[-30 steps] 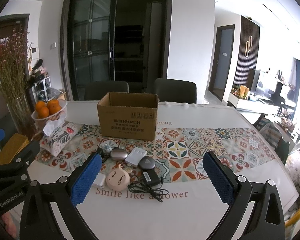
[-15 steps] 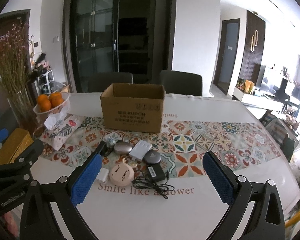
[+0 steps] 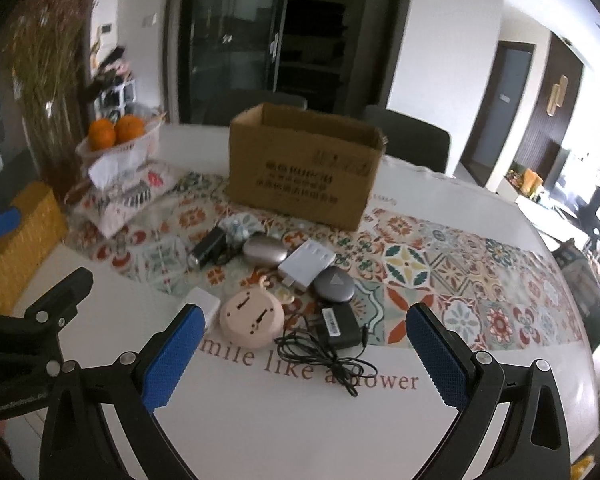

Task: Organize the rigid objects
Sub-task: 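Move left tool toward white square charger while right tool approaches pink round device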

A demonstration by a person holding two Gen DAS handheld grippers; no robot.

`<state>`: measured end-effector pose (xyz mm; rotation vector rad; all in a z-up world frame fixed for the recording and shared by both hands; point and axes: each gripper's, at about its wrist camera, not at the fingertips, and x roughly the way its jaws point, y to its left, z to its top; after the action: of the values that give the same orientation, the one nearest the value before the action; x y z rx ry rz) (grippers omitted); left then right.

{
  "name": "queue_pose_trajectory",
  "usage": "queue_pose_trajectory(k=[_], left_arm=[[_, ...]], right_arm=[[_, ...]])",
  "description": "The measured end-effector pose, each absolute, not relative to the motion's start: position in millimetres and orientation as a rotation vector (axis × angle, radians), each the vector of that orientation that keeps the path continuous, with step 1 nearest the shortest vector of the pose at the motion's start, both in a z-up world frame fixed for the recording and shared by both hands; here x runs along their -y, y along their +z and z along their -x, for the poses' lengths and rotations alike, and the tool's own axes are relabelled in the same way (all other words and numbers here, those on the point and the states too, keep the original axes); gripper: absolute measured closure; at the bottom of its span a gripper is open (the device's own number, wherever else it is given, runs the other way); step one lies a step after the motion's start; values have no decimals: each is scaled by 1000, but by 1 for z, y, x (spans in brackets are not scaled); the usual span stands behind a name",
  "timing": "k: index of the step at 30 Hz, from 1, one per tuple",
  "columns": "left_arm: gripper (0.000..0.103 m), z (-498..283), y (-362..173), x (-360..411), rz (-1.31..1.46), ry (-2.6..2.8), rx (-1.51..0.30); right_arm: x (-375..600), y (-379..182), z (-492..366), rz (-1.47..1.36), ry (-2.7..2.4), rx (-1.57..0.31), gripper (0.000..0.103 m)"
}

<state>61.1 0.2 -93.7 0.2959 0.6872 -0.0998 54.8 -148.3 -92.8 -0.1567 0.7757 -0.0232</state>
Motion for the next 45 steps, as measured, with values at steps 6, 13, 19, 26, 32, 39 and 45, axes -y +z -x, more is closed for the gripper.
queue_pose_trajectory(k=[6,13,19,26,32,39,45], left_arm=[[0,-76,-128,10,-306,-154,-753],[2,-88,-161,20,-343,-168,-774],[7,-103,-183,24,-338,-152,-795],[8,-105,-199,24,-321,-160,-824],[8,-102,-208,30,-338,-153,-827],[9,-108,-216,30,-333,-130,-841],[9,-108,-219,33,-349,-117,-842]], right_arm=[[148,-123,-74,214,34,-840,2],[141,-156,-96,335,109,-847,6],[143,-174,-117,352,163,-857,10],[133,-186,-128,363,270,-854,12],[125,-197,-132,379,373,-883,14],[126,-211,-142,333,413,-929,19],[130,-221,-148,311,424,-965,19]])
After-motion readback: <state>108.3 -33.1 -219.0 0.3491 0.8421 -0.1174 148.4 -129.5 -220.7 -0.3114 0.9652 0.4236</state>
